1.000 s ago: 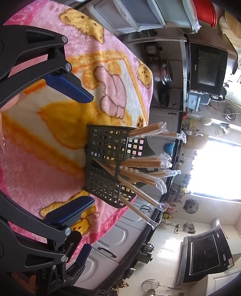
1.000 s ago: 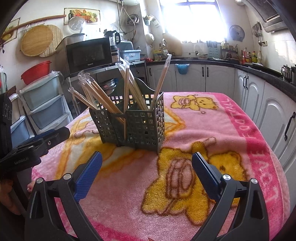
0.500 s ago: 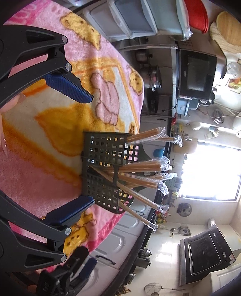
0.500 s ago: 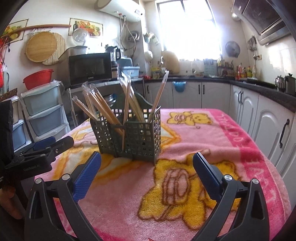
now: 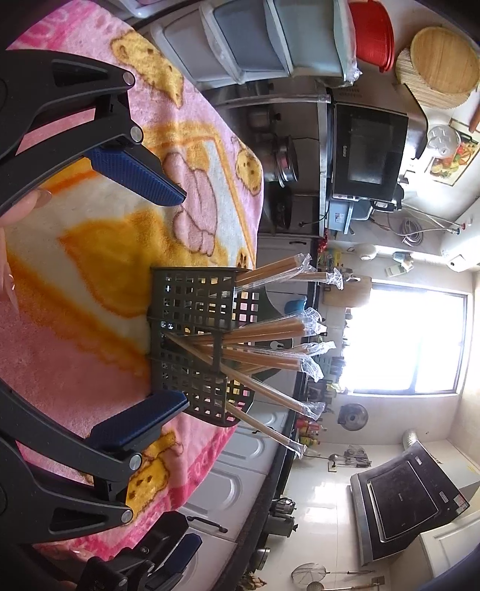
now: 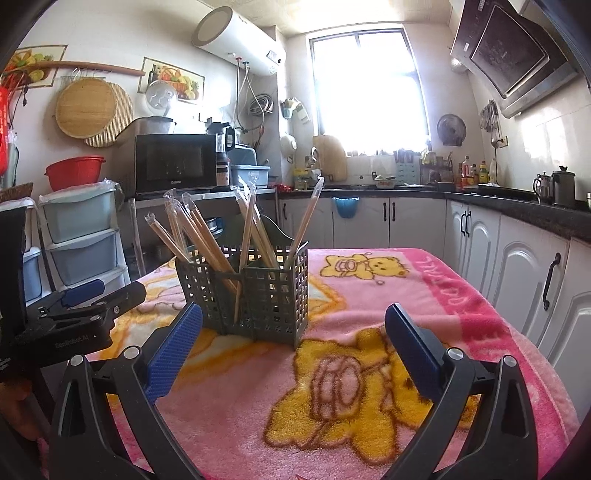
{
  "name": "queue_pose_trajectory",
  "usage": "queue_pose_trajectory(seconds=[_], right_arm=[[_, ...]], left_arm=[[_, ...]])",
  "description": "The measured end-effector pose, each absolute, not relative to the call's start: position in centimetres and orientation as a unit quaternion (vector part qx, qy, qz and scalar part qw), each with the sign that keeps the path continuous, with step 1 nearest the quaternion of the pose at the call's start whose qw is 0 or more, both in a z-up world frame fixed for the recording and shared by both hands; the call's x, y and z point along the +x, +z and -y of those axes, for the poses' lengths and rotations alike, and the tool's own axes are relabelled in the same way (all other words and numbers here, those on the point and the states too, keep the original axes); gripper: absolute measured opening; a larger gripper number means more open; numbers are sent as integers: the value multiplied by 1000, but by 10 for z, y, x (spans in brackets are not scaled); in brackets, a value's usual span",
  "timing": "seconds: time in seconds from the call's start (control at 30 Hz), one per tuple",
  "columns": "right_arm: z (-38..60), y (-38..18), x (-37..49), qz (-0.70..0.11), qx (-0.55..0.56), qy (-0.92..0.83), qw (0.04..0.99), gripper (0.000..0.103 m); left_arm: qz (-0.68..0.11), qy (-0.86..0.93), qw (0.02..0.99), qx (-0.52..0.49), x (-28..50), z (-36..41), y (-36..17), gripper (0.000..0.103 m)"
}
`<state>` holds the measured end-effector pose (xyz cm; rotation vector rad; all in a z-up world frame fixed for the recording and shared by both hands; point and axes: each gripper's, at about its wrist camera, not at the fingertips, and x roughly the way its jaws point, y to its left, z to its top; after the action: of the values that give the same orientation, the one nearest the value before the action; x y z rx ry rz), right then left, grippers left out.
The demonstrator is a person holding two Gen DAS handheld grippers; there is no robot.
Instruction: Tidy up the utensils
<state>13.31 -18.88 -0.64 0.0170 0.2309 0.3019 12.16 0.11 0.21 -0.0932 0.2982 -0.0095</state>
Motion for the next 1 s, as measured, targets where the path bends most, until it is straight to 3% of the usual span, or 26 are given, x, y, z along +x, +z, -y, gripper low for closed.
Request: queue_pose_trajectory(seconds=[1.0], right_arm=[[192, -8, 131, -110, 15, 139, 984, 96]], left_arm=[[-145, -4, 988, -50, 121, -4, -1, 93]])
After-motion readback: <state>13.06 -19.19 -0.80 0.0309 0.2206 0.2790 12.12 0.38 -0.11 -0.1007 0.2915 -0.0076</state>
